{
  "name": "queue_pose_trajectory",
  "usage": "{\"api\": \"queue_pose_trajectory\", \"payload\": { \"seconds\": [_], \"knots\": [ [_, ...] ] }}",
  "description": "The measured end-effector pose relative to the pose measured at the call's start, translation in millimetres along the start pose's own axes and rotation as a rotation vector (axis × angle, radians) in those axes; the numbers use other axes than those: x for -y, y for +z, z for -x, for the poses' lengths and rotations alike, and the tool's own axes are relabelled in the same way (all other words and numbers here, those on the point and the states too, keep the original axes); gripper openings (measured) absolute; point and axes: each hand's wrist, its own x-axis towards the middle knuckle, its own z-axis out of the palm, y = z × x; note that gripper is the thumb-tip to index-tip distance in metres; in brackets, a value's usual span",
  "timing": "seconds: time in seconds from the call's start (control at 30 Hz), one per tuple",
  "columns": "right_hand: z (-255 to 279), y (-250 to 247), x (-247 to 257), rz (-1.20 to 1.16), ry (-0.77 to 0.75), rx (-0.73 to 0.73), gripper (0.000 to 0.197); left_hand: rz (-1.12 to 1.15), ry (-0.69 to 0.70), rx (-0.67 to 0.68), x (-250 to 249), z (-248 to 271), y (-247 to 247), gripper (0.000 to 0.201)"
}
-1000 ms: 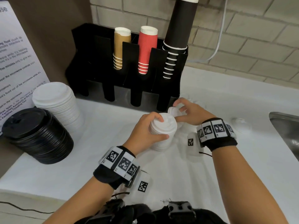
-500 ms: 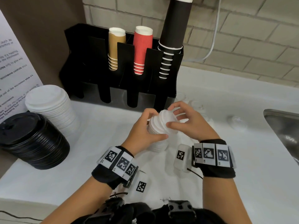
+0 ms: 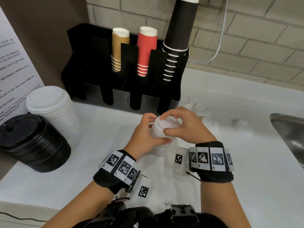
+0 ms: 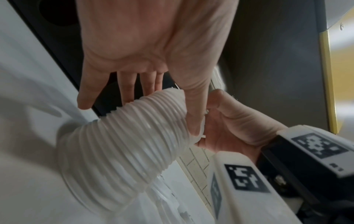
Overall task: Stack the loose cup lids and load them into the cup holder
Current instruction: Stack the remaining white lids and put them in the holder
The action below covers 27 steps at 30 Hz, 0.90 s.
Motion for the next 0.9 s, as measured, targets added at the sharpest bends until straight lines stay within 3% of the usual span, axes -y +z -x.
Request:
{"api": "queue_pose_trajectory", "payload": {
  "seconds": [0.13,0.37,0.47,0.53,0.67,0.77,0.9],
  "knots": [
    [0,2,-1,0.004,-0.004,0.004,0.036,0.017,0.017,0.021,-3,2,-1,0.082],
    [0,3,-12,-0.053,-0.02,0.009,0.038,-0.021,0.058,0.069,-7,3,-5,0.06],
    [-6,-6,-32,-0.185,0.079,-0.146,0.026,-0.022,0.025,0.077,-10,4,-6,0.055],
    [-15,-16,-54,-0.087,0.244,-0.239,0.031,-0.015,0.018,0.077,-12,4,-7,0.052],
    [-27,-27,-86,0.273,0.529,0.056,0.063,0.008,0.015,0.073,-15,3,-7,0.045],
    [-33,-25,-90,0.346,0.543,0.241,0.074,-0.015,0.011,0.074,-16,2,-8,0.045],
    [-38,-22,-92,0.406,0.528,0.258,0.072,-0.031,0.01,0.085,-15,1,-8,0.046]
  ]
}}
